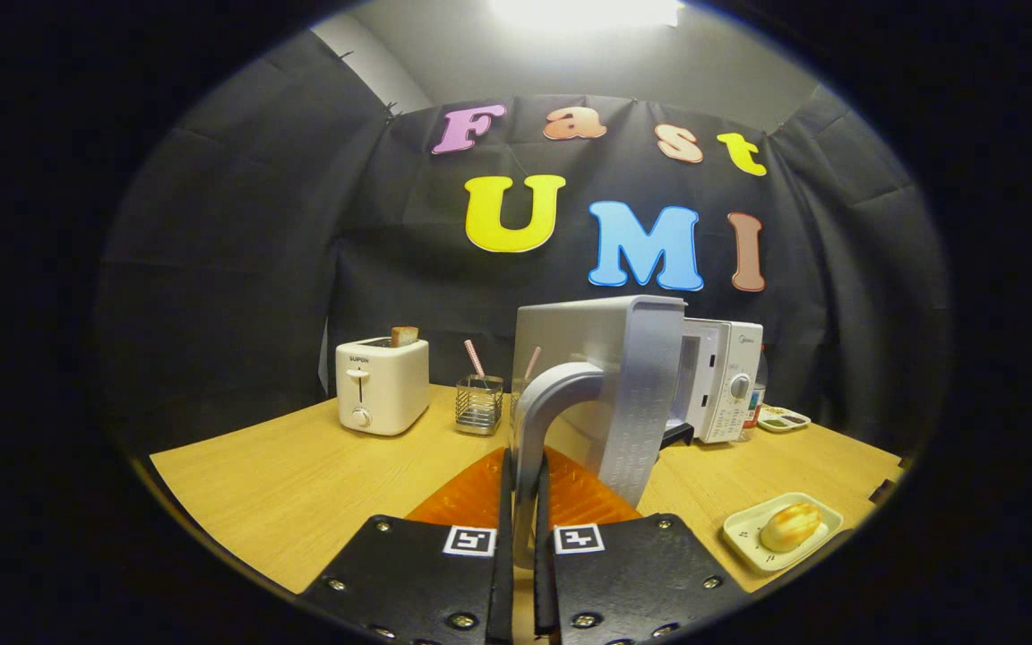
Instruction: Open the microwave, put the food inside, and close the microwave door.
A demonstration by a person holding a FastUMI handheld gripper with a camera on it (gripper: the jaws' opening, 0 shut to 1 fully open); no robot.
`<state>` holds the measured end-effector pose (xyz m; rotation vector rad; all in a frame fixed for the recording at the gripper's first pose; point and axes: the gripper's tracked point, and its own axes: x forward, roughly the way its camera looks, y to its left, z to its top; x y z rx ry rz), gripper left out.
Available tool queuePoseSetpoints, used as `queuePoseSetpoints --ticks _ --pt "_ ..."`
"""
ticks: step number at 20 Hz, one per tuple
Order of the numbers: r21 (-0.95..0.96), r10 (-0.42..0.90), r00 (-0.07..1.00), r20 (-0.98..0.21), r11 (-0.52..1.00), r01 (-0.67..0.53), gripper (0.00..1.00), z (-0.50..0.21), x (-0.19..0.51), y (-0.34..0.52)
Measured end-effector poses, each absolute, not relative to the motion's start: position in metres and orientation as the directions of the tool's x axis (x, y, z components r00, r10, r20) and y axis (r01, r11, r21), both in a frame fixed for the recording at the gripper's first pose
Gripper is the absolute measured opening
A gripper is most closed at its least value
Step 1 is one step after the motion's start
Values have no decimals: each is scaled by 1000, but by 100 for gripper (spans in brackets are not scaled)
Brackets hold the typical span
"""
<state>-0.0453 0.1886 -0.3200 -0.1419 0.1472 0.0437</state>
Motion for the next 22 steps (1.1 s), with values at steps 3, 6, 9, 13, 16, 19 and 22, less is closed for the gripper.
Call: queuePoseSetpoints --ticks 3,6,9,13,16,19,22 --pt "-159 -36 991 -130 987 15 9 -320 -48 218" --pt "-156 -41 986 -162 988 16 16 -324 -43 227" --pt "-92 -42 978 -205 995 23 18 -322 -46 220" --pt "-127 -12 972 -234 992 -18 44 -326 -50 231" --pt "-67 67 959 -277 994 -89 58 -319 -71 234" --pt "56 243 950 -196 970 -236 60 -275 -105 244" --pt "98 337 937 -92 939 -328 92 -234 -123 228"
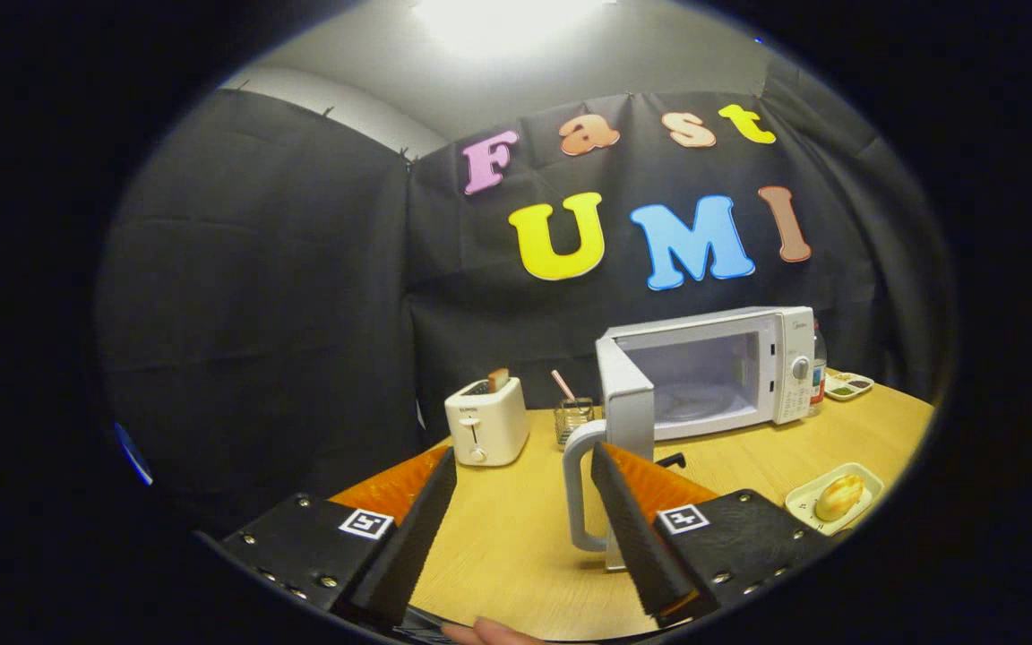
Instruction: Open the microwave, put the food inside, and close the microwave door.
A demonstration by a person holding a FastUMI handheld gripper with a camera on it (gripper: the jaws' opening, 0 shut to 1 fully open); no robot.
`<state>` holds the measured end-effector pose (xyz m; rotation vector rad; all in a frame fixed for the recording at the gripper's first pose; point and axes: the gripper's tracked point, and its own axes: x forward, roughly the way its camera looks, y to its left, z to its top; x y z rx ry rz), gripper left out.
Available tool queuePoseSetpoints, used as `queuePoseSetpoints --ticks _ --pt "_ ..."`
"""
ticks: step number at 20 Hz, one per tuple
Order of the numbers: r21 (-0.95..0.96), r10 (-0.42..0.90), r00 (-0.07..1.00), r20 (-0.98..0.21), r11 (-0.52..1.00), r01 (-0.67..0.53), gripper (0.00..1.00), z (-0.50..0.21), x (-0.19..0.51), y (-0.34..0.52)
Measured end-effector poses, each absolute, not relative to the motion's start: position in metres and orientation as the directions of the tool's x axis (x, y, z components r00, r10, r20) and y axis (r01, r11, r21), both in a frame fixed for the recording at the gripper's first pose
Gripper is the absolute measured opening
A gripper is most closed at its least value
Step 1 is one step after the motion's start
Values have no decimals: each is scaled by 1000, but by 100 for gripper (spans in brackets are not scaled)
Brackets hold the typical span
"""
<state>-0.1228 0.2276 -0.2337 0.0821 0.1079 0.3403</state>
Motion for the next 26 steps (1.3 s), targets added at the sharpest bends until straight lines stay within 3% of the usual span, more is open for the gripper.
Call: queuePoseSetpoints --ticks 1,7,13,26 --pt "89 339 938 -77 939 -332 97 -226 -124 216" --pt "-13 366 930 -49 930 -367 97 -220 -124 143" --pt "-150 288 957 -42 945 -291 97 -234 -117 60" --pt "-106 159 946 -283 975 -196 96 -326 -88 -91"
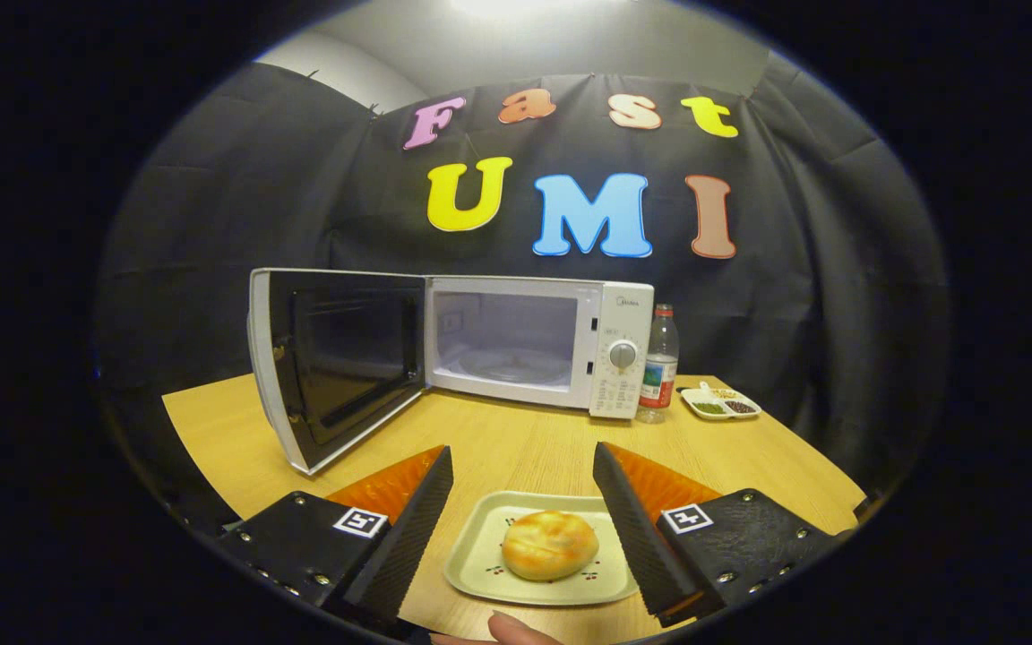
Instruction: Open the microwave, put the food inside, and close the microwave door.
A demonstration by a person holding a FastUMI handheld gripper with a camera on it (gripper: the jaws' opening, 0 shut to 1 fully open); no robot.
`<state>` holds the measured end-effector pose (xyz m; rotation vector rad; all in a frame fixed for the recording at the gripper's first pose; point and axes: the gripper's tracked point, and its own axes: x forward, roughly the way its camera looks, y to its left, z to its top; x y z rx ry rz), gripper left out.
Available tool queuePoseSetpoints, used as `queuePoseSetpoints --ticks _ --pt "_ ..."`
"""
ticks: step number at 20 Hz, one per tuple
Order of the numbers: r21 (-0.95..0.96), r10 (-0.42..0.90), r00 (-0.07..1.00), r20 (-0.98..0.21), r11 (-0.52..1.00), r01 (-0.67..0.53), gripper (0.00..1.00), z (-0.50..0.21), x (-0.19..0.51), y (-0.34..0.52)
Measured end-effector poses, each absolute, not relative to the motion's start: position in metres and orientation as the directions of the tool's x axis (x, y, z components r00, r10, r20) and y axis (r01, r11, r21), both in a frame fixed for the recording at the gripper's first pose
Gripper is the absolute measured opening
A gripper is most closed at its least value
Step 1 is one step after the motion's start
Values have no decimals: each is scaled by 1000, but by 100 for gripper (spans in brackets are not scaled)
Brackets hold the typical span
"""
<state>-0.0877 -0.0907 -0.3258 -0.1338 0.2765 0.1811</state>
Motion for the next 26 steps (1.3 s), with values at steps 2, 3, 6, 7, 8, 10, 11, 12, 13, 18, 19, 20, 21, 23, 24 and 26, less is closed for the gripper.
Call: queuePoseSetpoints --ticks 2,3,6,7,8,10,11,12,13,18,19,20,21,23,24,26 --pt "-104 140 935 -325 978 -183 96 -349 -86 -104" --pt "-101 135 927 -350 978 -181 96 -360 -85 -108" --pt "-74 135 891 -434 980 -185 96 -390 -81 -116" --pt "-56 140 878 -458 981 -186 96 -396 -81 -115" --pt "-44 141 868 -476 982 -184 96 -400 -80 -115" --pt "-24 145 852 -503 983 -182 96 -406 -79 -114" --pt "-17 145 842 -519 983 -180 96 -409 -78 -114" --pt "-18 142 833 -534 984 -180 96 -414 -79 -113" --pt "-17 142 823 -550 983 -180 96 -418 -79 -112" --pt "13 142 817 -559 987 -162 77 -416 -78 -115" --pt "15 136 817 -560 988 -153 77 -415 -79 -116" --pt "18 136 817 -561 988 -152 69 -416 -79 -115" --pt "21 137 818 -559 988 -151 69 -417 -81 -114" --pt "39 157 824 -545 986 -162 69 -408 -81 -110" --pt "36 159 827 -540 986 -166 69 -404 -80 -108" --pt "19 162 834 -527 984 -178 69 -395 -78 -103"
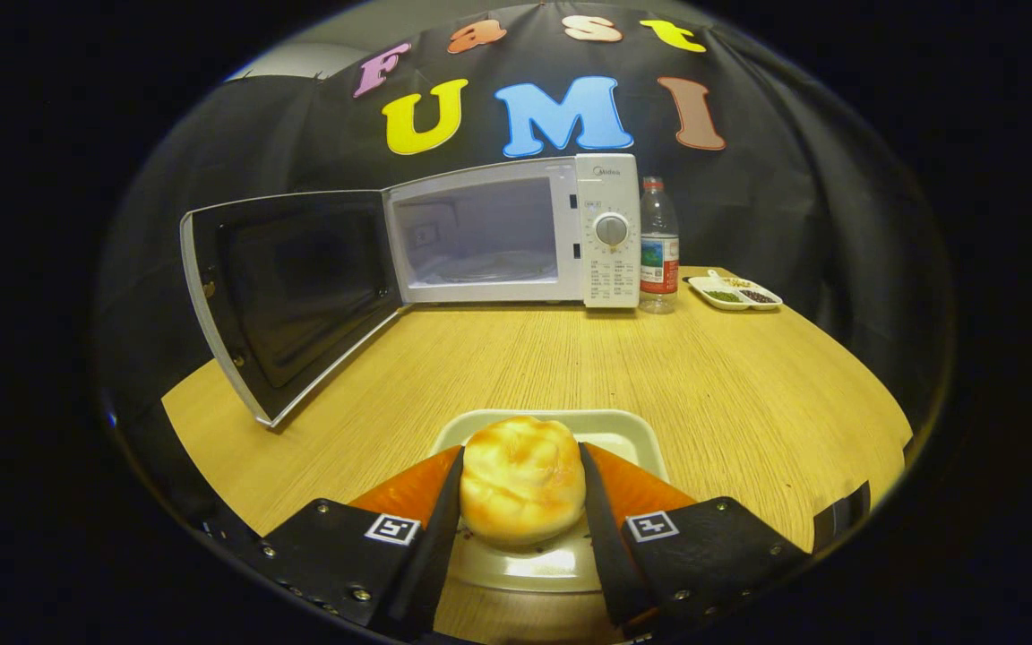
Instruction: Open the microwave, put the food inside, and close the microwave door.
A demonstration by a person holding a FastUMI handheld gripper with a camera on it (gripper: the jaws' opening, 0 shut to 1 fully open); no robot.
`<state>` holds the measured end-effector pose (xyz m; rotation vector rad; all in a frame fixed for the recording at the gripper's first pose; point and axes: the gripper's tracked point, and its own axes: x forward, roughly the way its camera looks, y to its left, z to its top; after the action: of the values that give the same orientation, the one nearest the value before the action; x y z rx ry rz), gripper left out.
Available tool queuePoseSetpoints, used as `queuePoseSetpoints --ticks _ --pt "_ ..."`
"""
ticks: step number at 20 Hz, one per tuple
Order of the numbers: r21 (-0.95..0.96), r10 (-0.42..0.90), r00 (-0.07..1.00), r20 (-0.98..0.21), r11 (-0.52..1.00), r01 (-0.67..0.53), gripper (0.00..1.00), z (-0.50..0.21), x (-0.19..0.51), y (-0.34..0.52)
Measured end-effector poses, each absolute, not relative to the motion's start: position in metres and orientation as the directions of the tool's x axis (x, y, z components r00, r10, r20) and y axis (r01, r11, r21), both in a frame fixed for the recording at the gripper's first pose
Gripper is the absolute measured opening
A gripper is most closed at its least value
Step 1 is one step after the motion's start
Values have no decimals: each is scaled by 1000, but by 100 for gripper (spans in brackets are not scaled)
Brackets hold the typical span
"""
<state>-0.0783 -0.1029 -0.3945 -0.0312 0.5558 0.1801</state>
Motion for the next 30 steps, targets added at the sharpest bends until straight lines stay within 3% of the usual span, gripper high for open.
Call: queuePoseSetpoints --ticks 8,17,30 --pt "-56 195 870 -453 968 -246 69 -349 -50 -65" --pt "-198 191 899 -395 938 -286 69 -304 43 -6" --pt "-264 108 924 -365 940 -215 69 -336 194 34"
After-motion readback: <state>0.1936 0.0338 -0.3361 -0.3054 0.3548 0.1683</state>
